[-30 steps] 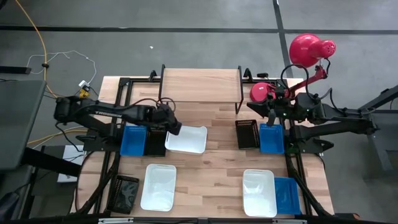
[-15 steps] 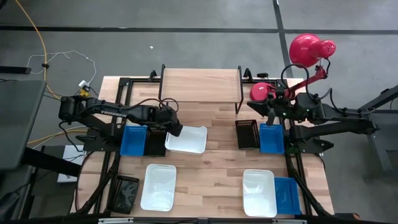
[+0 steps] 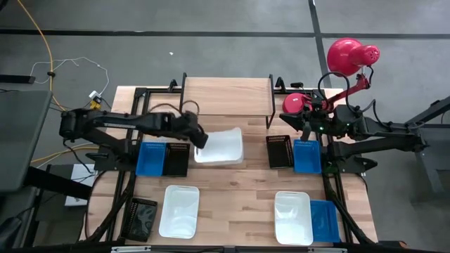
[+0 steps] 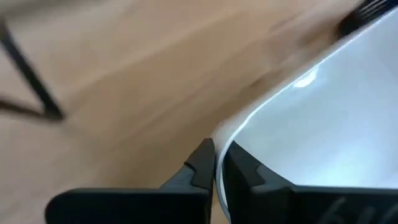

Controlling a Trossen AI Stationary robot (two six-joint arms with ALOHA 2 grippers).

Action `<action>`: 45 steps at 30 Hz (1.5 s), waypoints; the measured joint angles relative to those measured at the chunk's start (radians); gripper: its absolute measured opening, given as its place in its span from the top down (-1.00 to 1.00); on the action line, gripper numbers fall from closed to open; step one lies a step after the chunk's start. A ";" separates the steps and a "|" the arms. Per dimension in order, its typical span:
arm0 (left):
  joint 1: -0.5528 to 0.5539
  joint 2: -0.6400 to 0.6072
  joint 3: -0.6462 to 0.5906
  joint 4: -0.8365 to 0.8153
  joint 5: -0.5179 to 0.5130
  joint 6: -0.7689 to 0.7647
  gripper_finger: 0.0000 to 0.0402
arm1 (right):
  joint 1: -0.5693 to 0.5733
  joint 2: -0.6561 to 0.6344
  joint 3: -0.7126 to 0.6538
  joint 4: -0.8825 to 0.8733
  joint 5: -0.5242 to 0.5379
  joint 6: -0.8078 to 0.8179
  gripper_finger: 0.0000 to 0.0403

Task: Stack baskets on shelf by color
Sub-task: Put the top white bin on the shelf

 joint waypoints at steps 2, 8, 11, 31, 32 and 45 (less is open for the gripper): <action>0.000 -0.047 0.039 -0.002 -0.001 0.020 0.99 | 0.000 0.000 0.000 0.000 0.000 0.000 1.00; -0.001 -0.227 0.119 0.047 -0.200 -0.012 0.99 | 0.000 0.000 0.000 -0.002 0.002 0.000 1.00; 0.016 -0.313 0.119 0.046 -0.445 -0.115 1.00 | 0.000 0.000 0.000 -0.002 0.020 0.000 1.00; 0.058 -0.174 0.115 -0.102 -0.677 -0.997 1.00 | 0.000 0.000 0.000 -0.006 0.091 0.008 1.00; 0.054 -0.164 0.115 -0.121 -0.666 -1.001 1.00 | 0.000 0.000 0.000 -0.006 0.091 0.008 1.00; -0.085 -0.084 0.114 -0.326 -0.693 -1.266 1.00 | 0.000 0.000 0.000 -0.007 0.092 0.008 1.00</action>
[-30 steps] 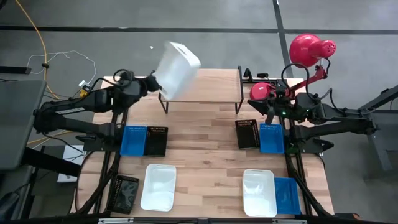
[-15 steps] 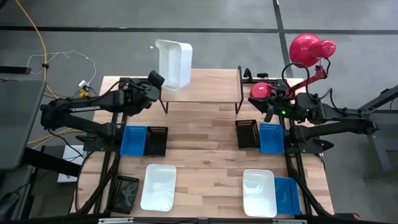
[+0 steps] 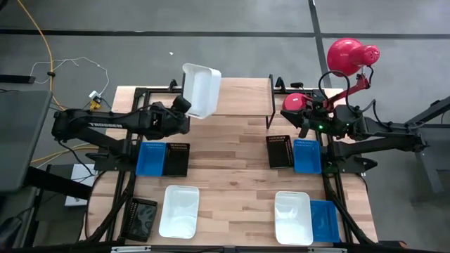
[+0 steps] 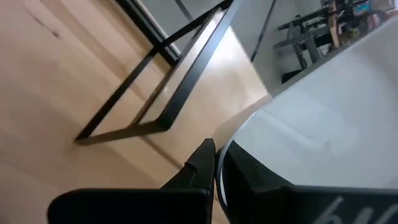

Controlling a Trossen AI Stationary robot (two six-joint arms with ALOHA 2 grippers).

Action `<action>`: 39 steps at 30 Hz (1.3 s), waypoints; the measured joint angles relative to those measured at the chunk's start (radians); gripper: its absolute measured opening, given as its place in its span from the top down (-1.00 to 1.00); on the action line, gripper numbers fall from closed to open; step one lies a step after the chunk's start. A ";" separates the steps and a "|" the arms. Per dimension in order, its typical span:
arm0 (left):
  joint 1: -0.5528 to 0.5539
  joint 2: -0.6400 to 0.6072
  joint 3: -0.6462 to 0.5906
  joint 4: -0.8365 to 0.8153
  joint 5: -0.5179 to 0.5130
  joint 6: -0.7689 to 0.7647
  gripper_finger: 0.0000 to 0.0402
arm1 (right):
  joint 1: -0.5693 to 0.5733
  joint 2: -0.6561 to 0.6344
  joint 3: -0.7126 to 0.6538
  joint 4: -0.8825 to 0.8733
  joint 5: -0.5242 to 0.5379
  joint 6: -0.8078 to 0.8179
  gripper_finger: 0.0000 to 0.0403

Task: Stack baskets on shelf by color
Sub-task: Put the top white bin on the shelf

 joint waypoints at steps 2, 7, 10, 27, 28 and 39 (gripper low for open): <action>-0.002 0.005 0.000 -0.030 0.000 -0.018 1.00 | 0.000 0.000 0.000 0.000 0.000 0.000 1.00; 0.000 0.008 0.000 -0.110 -0.001 -0.055 1.00 | 0.000 0.000 0.000 0.000 0.001 0.000 1.00; 0.005 0.008 0.000 -0.114 0.007 -0.058 1.00 | 0.000 0.000 0.000 0.000 0.018 0.000 1.00; 0.033 0.019 0.002 -0.115 0.017 -0.017 0.84 | 0.000 0.000 0.000 0.000 0.057 0.030 1.00; 0.033 0.019 0.002 -0.115 0.016 -0.017 0.83 | 0.000 0.000 0.000 0.000 0.057 0.030 1.00; 0.032 0.009 0.002 -0.110 -0.017 0.002 0.58 | 0.000 0.000 0.000 0.000 0.056 0.030 1.00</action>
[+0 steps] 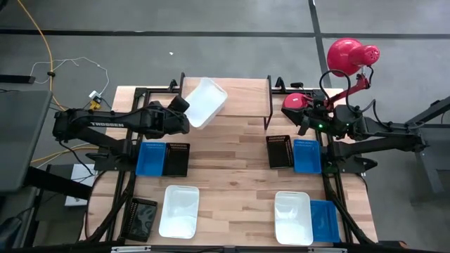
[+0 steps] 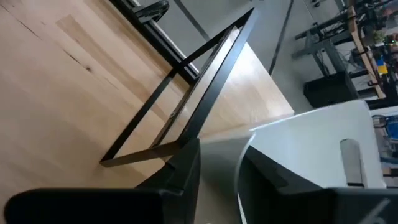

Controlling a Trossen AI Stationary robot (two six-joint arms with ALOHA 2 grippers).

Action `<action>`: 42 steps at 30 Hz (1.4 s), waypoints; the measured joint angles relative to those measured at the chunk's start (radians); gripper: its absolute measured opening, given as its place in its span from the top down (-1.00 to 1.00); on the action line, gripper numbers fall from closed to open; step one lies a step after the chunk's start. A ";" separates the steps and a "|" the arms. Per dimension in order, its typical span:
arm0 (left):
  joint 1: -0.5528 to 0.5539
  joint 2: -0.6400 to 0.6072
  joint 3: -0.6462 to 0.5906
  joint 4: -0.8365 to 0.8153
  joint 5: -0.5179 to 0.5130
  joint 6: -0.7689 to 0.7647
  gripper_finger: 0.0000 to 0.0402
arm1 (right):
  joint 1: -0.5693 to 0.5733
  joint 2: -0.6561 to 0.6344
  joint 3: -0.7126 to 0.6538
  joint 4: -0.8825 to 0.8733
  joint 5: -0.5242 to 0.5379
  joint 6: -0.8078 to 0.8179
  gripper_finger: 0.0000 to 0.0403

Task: Stack baskets on shelf by color
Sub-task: Put the top white bin on the shelf

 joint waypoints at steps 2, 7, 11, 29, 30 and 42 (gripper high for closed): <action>0.000 -0.001 0.000 0.007 -0.007 0.000 0.53 | 0.000 0.000 0.000 0.000 0.000 0.000 1.00; 0.000 -0.002 0.000 0.043 -0.027 0.000 0.42 | 0.000 0.000 0.000 0.000 -0.001 0.000 1.00; 0.000 -0.002 0.000 0.066 -0.033 0.000 0.36 | 0.000 0.000 0.000 0.000 -0.004 0.018 1.00; 0.001 -0.053 0.001 0.097 0.038 0.142 0.32 | 0.000 0.000 0.000 0.000 -0.003 0.026 1.00; 0.001 -0.061 0.001 0.095 0.050 0.169 0.32 | 0.000 0.000 0.000 0.000 -0.003 0.026 1.00; -0.003 -0.220 0.001 0.101 0.011 0.346 0.32 | 0.000 0.000 0.000 0.001 -0.020 0.072 1.00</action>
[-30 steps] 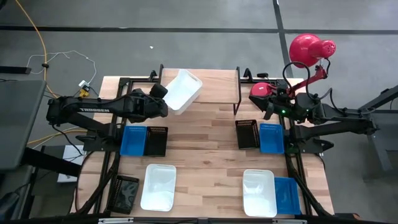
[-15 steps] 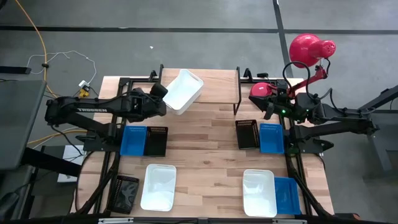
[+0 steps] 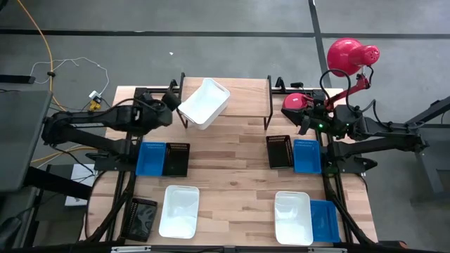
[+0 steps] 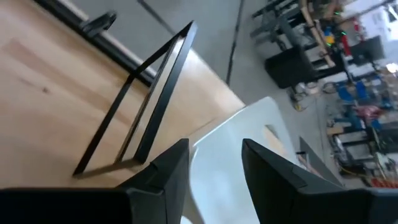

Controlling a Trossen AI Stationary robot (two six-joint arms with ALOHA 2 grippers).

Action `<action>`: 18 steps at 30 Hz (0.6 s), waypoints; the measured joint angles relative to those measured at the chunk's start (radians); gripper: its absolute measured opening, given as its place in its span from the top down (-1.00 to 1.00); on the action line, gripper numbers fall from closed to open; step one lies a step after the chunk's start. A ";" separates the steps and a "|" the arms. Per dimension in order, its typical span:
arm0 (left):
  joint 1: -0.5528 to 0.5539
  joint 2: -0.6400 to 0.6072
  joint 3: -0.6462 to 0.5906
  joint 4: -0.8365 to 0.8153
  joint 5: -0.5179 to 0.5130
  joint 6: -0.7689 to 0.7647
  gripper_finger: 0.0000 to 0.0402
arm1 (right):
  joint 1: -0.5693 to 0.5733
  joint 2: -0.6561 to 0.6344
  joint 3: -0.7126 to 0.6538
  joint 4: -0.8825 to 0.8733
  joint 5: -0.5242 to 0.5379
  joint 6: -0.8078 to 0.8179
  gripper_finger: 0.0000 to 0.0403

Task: Stack baskets on shelf by color
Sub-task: Put the top white bin on the shelf

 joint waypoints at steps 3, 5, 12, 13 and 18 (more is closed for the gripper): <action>0.000 -0.065 0.000 0.061 0.000 0.158 0.32 | 0.000 0.018 0.000 0.012 -0.045 0.014 1.00; 0.000 -0.117 0.000 0.154 0.011 0.343 0.32 | 0.000 0.049 0.000 0.050 -0.097 0.008 1.00; 0.000 -0.261 0.001 0.643 0.375 1.126 0.34 | 0.000 0.277 0.004 0.335 -0.242 -0.079 1.00; -0.001 -0.276 0.001 0.685 0.434 1.187 0.35 | 0.000 0.318 0.018 0.335 -0.243 -0.082 1.00; -0.022 -0.332 0.001 0.668 0.547 1.347 0.66 | 0.000 0.532 0.180 0.209 -0.258 -0.195 1.00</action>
